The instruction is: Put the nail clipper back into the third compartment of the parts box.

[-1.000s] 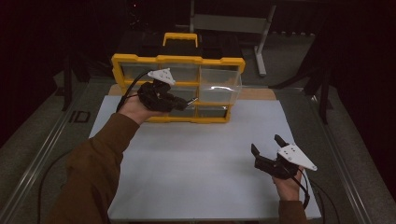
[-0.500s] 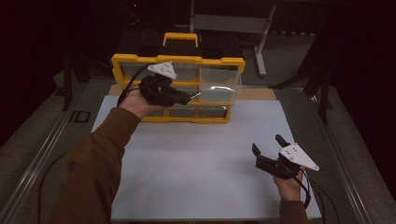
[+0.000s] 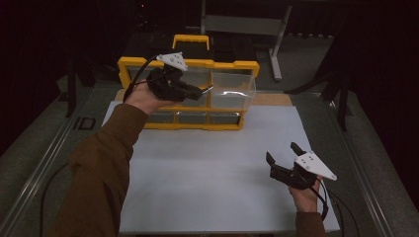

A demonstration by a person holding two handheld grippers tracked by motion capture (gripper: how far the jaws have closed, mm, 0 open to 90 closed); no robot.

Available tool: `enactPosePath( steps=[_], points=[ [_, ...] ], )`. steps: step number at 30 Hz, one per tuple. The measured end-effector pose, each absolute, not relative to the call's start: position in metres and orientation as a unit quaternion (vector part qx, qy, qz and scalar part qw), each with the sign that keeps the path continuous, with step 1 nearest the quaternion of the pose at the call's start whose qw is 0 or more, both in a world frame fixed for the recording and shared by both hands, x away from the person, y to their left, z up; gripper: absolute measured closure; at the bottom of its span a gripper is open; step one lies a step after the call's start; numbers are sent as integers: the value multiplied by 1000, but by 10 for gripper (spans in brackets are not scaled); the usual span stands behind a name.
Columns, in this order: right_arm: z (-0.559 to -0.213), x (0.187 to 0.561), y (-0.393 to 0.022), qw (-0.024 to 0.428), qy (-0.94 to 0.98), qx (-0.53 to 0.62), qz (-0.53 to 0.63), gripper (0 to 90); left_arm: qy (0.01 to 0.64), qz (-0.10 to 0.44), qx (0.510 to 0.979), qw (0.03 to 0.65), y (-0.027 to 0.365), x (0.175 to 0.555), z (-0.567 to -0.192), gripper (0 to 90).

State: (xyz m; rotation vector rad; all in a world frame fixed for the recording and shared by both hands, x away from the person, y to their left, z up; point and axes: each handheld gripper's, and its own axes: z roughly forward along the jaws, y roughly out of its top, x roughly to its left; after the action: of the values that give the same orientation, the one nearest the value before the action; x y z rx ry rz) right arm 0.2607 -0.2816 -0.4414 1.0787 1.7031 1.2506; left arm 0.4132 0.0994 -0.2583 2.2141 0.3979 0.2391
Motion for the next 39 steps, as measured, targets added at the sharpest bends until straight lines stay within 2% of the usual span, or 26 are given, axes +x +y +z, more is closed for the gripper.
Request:
enactPosePath(
  steps=[8,39],
  points=[
    [-442,261,-281,376,666,420,488,110,156,107,894,406,96,420,-251,798],
    [-442,261,-281,374,670,416,488,110,157,106,893,407,75,431,-232,798]
  ],
)
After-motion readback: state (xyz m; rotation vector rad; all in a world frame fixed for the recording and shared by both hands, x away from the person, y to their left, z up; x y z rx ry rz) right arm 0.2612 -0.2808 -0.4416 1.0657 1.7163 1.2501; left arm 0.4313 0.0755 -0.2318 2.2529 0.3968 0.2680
